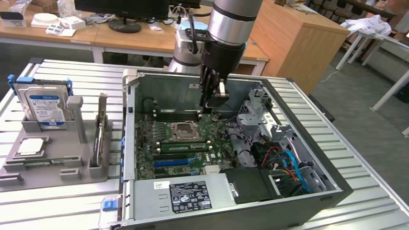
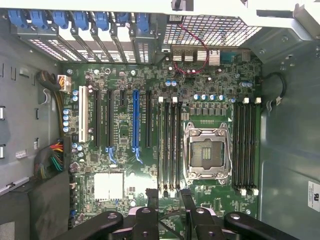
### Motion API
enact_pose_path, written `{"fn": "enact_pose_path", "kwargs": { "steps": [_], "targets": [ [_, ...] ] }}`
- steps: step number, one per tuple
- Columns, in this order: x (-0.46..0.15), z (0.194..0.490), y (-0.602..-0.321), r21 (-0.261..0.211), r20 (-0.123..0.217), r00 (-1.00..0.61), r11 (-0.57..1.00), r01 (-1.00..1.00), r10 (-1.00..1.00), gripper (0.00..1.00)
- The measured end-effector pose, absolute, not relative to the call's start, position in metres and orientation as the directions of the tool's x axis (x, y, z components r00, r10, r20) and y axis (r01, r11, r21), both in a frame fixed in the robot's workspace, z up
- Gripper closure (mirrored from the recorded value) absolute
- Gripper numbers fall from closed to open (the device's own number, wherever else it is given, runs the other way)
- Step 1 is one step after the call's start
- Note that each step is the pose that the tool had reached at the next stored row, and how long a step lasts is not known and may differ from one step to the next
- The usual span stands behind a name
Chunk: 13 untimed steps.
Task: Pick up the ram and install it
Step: 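Press down the ram until it locks into place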
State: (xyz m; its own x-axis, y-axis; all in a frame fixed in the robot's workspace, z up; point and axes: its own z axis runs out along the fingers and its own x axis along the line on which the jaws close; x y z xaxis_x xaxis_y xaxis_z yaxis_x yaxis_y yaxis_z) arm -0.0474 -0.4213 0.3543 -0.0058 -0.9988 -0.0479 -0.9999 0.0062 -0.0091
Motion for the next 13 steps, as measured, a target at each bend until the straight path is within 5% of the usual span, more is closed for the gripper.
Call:
{"fn": "enact_pose_path", "kwargs": {
  "steps": [6, 13],
  "targets": [
    [-0.0474, 0.3544, -0.4213, -0.009, -0.048, -0.006, 0.006, -1.000, -0.999, 0.89],
    [-0.0473, 0.3544, -0.4213, -0.009, -0.048, -0.006, 0.006, -1.000, -0.999, 0.89]
  ]
}}
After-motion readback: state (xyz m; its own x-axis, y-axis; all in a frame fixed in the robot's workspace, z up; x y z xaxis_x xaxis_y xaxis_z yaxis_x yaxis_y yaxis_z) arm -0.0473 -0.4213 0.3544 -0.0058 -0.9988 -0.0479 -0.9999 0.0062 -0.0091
